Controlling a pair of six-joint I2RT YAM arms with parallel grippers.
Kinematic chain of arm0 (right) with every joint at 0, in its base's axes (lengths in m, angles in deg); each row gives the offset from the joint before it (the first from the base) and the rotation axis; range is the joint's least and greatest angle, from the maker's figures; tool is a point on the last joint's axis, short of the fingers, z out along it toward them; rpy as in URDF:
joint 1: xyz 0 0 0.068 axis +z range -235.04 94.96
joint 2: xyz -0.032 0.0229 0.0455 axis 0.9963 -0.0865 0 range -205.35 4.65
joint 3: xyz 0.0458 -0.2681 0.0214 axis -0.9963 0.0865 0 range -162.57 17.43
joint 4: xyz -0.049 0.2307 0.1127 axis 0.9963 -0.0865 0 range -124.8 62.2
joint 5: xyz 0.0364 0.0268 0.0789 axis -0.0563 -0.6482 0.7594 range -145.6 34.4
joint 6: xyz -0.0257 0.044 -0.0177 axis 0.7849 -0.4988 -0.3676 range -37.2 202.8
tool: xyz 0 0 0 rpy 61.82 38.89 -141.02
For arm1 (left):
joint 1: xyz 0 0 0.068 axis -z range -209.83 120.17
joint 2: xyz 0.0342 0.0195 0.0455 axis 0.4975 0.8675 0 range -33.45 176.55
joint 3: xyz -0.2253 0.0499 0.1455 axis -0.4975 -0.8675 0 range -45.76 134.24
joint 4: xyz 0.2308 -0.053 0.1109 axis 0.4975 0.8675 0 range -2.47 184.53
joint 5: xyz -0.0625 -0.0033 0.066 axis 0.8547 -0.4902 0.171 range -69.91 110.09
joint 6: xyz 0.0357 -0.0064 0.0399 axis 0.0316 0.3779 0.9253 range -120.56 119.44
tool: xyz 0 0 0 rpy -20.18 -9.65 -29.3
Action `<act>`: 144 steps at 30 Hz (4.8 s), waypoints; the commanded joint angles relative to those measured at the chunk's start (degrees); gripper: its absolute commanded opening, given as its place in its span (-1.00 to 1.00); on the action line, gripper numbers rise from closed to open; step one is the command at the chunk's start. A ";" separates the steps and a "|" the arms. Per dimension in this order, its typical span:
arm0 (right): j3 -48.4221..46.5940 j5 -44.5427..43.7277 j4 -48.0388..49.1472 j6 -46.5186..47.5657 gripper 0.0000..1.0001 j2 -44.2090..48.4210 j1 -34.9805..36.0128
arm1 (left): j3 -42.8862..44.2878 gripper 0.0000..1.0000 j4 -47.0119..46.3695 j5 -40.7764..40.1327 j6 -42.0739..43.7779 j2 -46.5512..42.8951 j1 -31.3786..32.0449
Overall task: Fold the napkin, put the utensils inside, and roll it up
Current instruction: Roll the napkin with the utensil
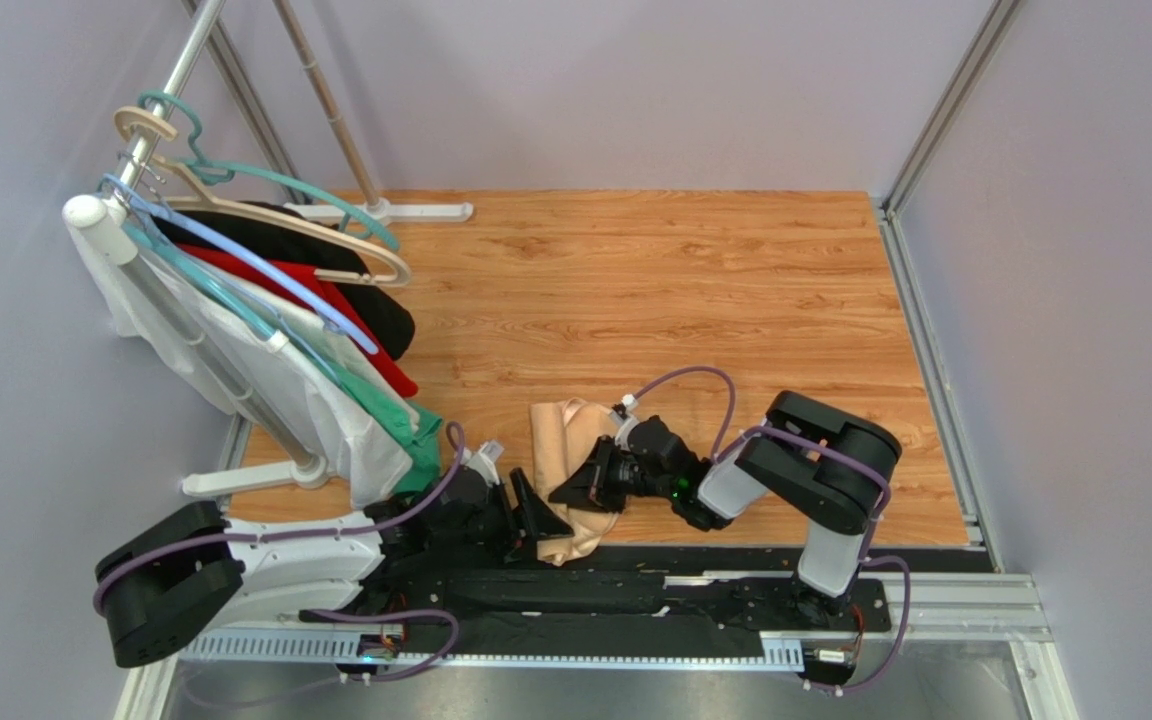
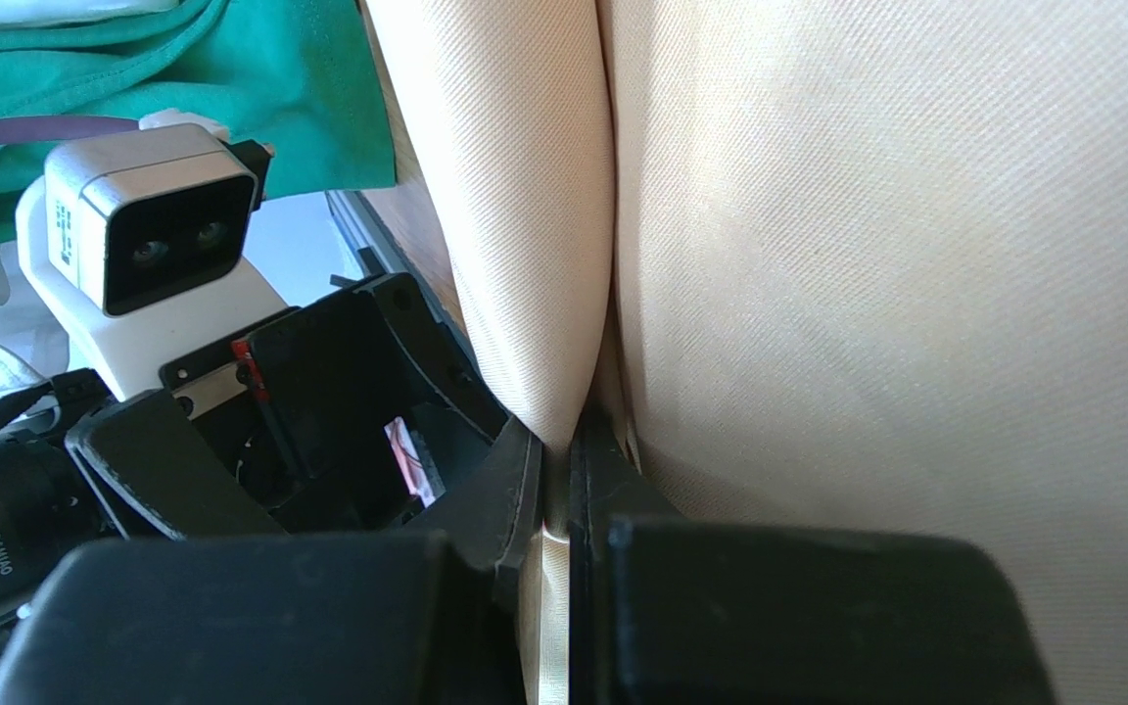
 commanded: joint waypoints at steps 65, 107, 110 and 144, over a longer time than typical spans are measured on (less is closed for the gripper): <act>-22.38 -2.88 -38.26 12.68 0.18 9.95 3.92 | 23.69 -1.00 36.73 -10.86 30.61 10.21 -0.19; -17.63 -5.87 -27.73 10.31 -1.00 -1.92 1.11 | 37.32 0.27 47.73 -19.48 39.32 10.75 6.67; -17.28 -5.34 -26.49 10.66 -1.00 -2.71 0.58 | 36.79 0.44 47.90 -18.34 39.49 9.25 6.67; -12.80 1.51 -11.64 10.85 -1.00 -7.19 -2.40 | 2.25 0.29 13.02 -1.38 19.54 -9.39 -11.97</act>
